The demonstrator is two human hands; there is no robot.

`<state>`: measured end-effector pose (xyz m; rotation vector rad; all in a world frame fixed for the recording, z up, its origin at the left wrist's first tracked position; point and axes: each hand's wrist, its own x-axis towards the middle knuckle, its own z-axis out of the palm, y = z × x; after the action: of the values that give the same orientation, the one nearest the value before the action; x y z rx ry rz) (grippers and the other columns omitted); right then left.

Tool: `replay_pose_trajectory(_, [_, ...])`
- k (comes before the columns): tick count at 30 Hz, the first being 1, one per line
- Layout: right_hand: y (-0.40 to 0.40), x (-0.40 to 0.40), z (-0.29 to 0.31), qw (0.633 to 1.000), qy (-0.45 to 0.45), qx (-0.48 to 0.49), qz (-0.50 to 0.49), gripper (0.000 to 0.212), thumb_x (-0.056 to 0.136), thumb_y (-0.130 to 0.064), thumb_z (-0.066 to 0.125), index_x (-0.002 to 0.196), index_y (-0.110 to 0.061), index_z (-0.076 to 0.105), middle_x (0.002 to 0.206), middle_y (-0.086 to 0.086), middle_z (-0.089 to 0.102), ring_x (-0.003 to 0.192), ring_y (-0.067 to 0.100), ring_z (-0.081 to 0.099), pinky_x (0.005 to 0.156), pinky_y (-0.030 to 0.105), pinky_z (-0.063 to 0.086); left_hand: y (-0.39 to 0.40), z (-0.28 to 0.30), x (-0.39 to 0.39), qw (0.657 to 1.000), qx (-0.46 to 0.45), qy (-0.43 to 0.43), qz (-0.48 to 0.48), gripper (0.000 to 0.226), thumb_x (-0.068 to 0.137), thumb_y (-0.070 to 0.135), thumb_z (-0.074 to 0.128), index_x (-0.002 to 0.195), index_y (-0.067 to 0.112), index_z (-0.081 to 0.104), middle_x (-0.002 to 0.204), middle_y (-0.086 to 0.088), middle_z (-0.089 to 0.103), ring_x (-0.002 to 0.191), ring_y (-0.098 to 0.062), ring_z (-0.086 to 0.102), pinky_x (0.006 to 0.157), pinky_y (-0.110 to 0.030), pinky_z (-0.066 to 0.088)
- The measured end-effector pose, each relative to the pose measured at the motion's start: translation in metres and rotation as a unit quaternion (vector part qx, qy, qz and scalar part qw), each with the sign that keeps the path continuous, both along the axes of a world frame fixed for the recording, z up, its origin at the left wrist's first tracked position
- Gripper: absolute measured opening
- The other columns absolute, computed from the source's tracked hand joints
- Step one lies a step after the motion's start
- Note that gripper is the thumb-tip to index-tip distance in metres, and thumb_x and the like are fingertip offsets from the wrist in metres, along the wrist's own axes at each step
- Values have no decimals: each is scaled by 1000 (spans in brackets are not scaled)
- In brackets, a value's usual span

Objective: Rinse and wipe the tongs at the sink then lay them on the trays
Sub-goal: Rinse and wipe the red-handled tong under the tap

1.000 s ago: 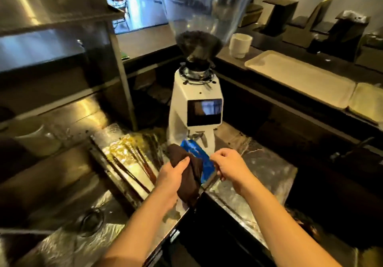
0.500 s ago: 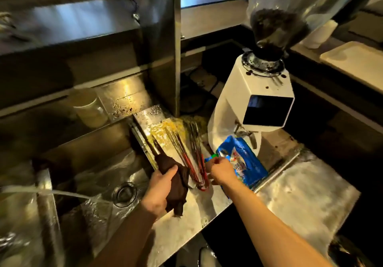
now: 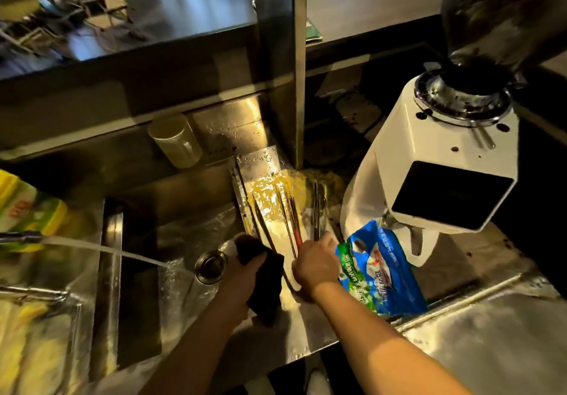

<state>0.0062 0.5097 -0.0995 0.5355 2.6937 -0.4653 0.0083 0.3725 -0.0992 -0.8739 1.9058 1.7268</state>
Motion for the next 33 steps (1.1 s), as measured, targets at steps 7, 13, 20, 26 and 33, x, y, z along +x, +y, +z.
replay_pose_trajectory(7, [14, -6, 30, 996, 41, -46, -62, 32, 103, -19, 37, 132, -7, 44, 136, 16, 45, 113, 29, 59, 84, 35, 48, -15, 10, 3, 998, 49, 17, 22, 22, 87, 26, 72, 104, 13, 69, 101, -15, 75, 95, -36, 72, 94, -51, 55])
replay_pose_trajectory(13, [4, 7, 55, 996, 86, -14, -25, 57, 99, -46, 44, 138, -5, 40, 133, 20, 49, 106, 30, 61, 78, 32, 47, -42, 22, 1, 993, 74, 41, 77, 19, 89, 23, 71, 97, 7, 68, 82, -10, 70, 74, -28, 66, 65, -31, 50])
replay_pose_trajectory(20, [-62, 9, 72, 932, 107, -333, -98, 36, 87, -29, 67, 117, -17, 50, 104, 7, 67, 89, 26, 67, 68, 36, 56, -126, 34, 7, 980, 78, 80, 162, 39, 93, 20, 66, 122, -6, 57, 109, -29, 66, 98, -42, 66, 96, -52, 52])
replay_pose_trajectory(26, [-133, 3, 84, 766, -80, -623, -139, 20, 92, -2, 58, 110, -9, 60, 72, 4, 65, 62, 16, 59, 51, 27, 45, -204, 33, 1, 957, 117, 95, 246, 55, 98, 34, 57, 143, 4, 47, 136, -23, 58, 113, -37, 61, 93, -47, 54])
replay_pose_trajectory(33, [-199, -2, 87, 754, -203, -621, -67, 15, 83, 2, 55, 95, -3, 63, 73, 11, 61, 60, 19, 58, 50, 29, 53, -254, 34, -14, 903, 266, 118, 315, 61, 98, 52, 44, 133, 5, 58, 122, -25, 65, 114, -37, 63, 110, -54, 41])
